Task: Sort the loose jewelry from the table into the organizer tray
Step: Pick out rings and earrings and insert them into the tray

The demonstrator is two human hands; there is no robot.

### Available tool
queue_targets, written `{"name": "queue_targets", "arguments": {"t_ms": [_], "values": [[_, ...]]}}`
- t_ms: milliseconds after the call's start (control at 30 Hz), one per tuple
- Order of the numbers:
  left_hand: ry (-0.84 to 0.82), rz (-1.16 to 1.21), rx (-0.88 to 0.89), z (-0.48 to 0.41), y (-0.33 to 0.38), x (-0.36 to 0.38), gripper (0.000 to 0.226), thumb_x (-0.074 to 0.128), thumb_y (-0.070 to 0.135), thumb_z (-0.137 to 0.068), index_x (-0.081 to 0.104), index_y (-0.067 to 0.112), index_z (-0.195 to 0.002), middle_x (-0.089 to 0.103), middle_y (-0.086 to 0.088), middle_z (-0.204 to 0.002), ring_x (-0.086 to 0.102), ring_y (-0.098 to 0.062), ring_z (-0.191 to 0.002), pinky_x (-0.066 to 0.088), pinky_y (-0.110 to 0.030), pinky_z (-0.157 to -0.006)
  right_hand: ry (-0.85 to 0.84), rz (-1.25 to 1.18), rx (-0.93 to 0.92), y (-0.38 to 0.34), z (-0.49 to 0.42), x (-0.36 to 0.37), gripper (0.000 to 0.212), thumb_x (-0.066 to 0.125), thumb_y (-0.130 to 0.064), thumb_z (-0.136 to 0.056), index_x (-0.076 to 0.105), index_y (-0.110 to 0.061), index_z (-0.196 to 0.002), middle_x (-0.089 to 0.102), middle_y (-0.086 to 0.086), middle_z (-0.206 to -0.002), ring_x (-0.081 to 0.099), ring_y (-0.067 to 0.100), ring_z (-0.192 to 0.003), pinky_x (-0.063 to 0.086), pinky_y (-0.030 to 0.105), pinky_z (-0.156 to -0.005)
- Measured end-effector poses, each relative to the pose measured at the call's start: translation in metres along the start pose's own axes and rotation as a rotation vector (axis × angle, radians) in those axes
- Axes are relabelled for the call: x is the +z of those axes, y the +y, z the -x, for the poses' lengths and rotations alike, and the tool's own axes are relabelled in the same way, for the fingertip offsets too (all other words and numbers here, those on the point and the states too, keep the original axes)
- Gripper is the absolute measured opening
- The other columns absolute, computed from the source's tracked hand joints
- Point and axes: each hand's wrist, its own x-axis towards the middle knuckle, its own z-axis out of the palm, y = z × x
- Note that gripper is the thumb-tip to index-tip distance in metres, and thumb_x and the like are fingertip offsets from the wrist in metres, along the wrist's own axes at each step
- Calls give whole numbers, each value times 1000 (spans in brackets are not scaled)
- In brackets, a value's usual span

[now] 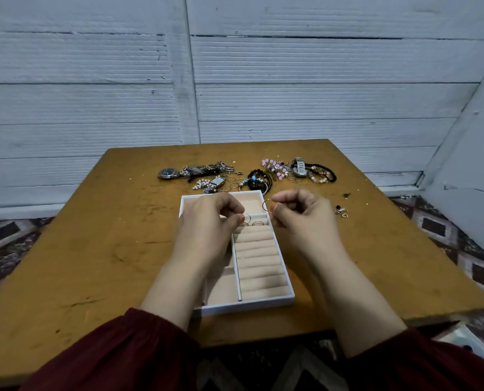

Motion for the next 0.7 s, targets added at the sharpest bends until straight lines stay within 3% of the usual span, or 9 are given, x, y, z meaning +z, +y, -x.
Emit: {"name": "queue_targets", "arguments": {"t_ms": [100, 233, 400, 700], "values": [[10, -141, -4, 3, -4, 2, 10, 68, 27, -81, 63, 33, -75, 66, 14, -77, 61, -12, -83, 49, -32, -70, 16, 35, -10, 3, 1, 0, 24, 66, 3, -82, 64, -20, -73, 57, -14, -54, 49, -6, -49, 39, 12, -52], [12, -274, 10, 8, -4, 4, 3, 64, 30, -84, 65, 32, -83, 67, 11, -84, 56, -14, -94, 45, -30, -66, 11, 95, -13, 6, 1, -6, 23, 68, 0, -81, 64, -22, -74, 59, -9, -62, 51, -1, -54, 42, 19, -57], [1, -388, 53, 11, 5, 5, 11, 57, 30, -90, 66, 29, -96, 65, 9, -95, 49, -14, -104, 32, -28, -64, 17, 108, -16, 9, 1, -8, 22, 69, -1, -81, 65, -22, -73, 56, -12, -58, 50, -4, -51, 41, 21, -57], [-60, -518, 108, 15, 15, 1, 18, 52, 33, -94, 66, 30, -104, 65, 8, -101, 46, -15, -107, 29, -27, -65, 21, 127, -24, 11, 0, -11, 20, 68, -3, -81, 65, -21, -76, 60, -6, -67, 53, 5, -61, 42, 25, -62]]}}
